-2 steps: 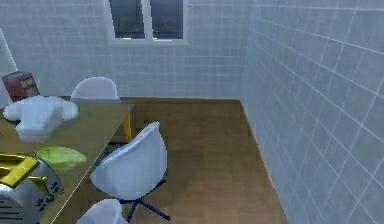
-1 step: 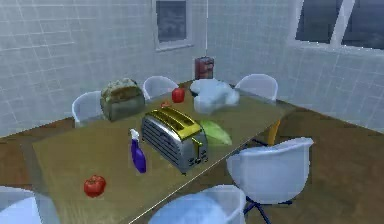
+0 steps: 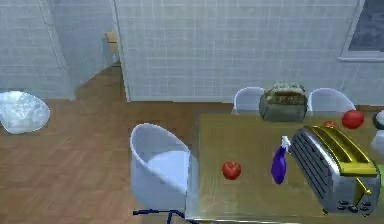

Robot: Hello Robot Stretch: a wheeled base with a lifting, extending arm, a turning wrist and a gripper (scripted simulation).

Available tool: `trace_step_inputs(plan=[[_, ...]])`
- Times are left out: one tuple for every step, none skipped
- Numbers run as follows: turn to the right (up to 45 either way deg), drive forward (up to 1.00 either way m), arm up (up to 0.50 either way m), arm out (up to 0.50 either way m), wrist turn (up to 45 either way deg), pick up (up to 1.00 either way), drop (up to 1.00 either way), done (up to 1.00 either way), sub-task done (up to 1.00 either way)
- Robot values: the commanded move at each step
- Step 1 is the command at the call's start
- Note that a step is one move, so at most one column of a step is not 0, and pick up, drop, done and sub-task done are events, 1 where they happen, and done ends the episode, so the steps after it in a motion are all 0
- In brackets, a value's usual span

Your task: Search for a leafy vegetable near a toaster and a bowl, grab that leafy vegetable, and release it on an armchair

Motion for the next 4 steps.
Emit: trace_step_inputs(plan=[[-45.0,0.0,0.0,0.0,0.0,0.0,0.0,0.0,0.0],[0.0,1.0,0.0,0.0,0.0,0.0,0.0,0.0,0.0],[-9.0,0.0,0.0,0.0,0.0,0.0,0.0,0.0,0.0],[0.0,0.3,0.0,0.0,0.0,0.0,0.0,0.0,0.0]])
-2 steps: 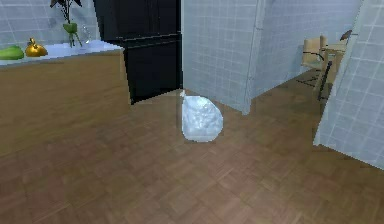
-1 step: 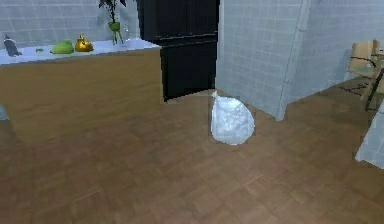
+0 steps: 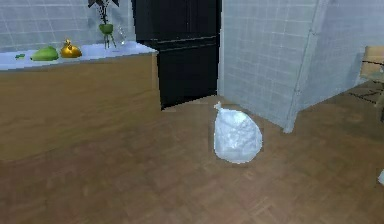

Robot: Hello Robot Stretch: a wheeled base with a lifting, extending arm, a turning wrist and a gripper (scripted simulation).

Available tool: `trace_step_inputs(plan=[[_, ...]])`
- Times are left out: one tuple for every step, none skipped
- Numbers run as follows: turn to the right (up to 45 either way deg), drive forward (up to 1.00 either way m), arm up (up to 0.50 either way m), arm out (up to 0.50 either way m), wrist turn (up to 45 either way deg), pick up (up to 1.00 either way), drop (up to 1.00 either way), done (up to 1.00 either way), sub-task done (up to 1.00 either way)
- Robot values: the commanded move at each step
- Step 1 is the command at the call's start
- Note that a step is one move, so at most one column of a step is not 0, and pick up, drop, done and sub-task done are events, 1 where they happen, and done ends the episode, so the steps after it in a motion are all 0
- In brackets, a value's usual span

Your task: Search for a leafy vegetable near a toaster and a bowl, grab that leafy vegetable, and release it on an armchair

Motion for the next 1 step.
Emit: trace_step_inputs(plan=[[45.0,0.0,0.0,0.0,0.0,0.0,0.0,0.0,0.0]])
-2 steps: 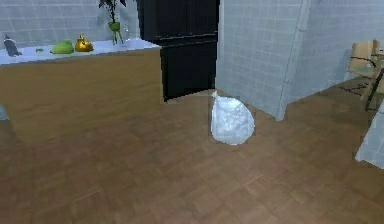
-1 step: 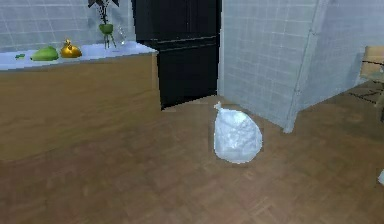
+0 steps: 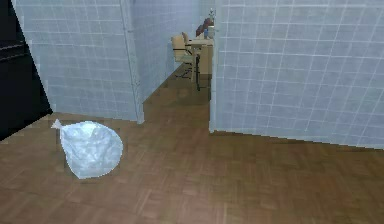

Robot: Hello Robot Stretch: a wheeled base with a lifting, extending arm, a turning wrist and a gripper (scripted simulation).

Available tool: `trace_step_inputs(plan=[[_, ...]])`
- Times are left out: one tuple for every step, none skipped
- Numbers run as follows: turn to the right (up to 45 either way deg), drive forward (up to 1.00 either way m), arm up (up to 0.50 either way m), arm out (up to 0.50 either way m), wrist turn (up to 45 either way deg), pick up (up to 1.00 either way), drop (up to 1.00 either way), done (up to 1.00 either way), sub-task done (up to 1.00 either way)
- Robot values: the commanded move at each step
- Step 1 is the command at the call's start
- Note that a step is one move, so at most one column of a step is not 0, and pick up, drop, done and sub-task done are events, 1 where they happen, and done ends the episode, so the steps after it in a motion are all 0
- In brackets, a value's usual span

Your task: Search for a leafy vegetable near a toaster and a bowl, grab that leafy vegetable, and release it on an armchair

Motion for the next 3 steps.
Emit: trace_step_inputs(plan=[[9.0,0.0,0.0,0.0,0.0,0.0,0.0,0.0,0.0],[0.0,0.35,0.0,0.0,0.0,0.0,0.0,0.0,0.0],[45.0,0.0,0.0,0.0,0.0,0.0,0.0,0.0,0.0]])
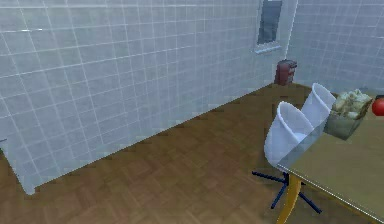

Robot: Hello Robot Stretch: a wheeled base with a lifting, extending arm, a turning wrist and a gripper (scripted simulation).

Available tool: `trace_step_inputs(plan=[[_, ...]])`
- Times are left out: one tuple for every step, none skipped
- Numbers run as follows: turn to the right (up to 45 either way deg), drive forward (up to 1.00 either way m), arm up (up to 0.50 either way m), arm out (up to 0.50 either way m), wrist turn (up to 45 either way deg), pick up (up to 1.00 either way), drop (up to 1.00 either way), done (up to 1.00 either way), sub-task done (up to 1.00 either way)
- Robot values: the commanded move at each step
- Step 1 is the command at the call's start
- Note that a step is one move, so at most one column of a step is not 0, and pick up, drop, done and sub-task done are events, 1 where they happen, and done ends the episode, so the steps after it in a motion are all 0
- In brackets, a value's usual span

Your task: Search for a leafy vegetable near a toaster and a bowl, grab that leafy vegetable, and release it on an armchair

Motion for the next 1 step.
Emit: trace_step_inputs(plan=[[3.0,0.0,0.0,0.0,0.0,0.0,0.0,0.0,0.0]])
